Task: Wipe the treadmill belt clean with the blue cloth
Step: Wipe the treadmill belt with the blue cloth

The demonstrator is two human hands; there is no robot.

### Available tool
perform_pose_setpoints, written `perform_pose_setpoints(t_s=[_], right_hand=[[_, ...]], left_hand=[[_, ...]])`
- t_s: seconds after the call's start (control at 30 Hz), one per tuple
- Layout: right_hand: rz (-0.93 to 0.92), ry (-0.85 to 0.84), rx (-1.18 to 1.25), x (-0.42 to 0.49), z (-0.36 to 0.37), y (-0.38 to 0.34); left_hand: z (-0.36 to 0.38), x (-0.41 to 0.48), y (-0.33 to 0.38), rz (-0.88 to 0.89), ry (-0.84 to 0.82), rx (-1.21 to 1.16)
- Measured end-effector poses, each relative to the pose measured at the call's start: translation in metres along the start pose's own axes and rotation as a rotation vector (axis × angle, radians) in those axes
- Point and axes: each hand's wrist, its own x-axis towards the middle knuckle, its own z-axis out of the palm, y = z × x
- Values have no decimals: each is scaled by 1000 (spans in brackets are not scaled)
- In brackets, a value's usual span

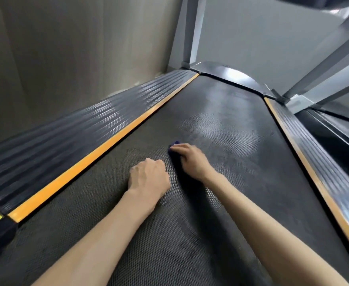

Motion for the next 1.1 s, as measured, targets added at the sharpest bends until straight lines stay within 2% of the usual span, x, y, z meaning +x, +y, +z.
perform_pose_setpoints(t_s=[0.07, 0.13, 0.2, 0.3, 0.37, 0.43, 0.5, 0.57, 0.63, 0.7, 0.8, 1.0, 1.03, 1.1], right_hand=[[-152, -55, 36, -35, -1, -11], [-142, -30, 53, -53, -9, 2], [17, 10, 46, -63, -26, 33], [368, 79, -35, -89, -58, 107], [618, 123, -90, -111, -77, 149], [734, 137, -185, -121, -85, 162], [628, 136, -225, -119, -82, 147], [394, 101, -237, -125, -74, 119], [267, 40, -133, -141, -73, 96], [188, 32, -16, -159, -80, 85], [-1, -50, -9, -184, -92, 84], [-121, -14, -1, -205, -93, 95], [-93, 17, -39, -193, -93, 109], [115, 110, -110, -160, -92, 153]], left_hand=[[2, -3, 1, -3, 13, 4], [4, -6, 2, -21, 31, -29], [2, -9, -2, -71, 22, -108], [-3, -7, -5, -133, -39, -189], [-4, -3, 2, -136, -70, -183], [0, -3, 16, -78, -74, -211], [9, -2, 35, 67, -71, -264], [19, -1, 56, 228, -90, -311], [26, 0, 76, 330, -114, -319], [35, -1, 91, 354, -125, -306], [46, -4, 102, 294, -75, -268], [45, -2, 112, 158, 71, -241], [46, -4, 114, 159, 84, -214], [49, -6, 116, 167, 103, -175]])
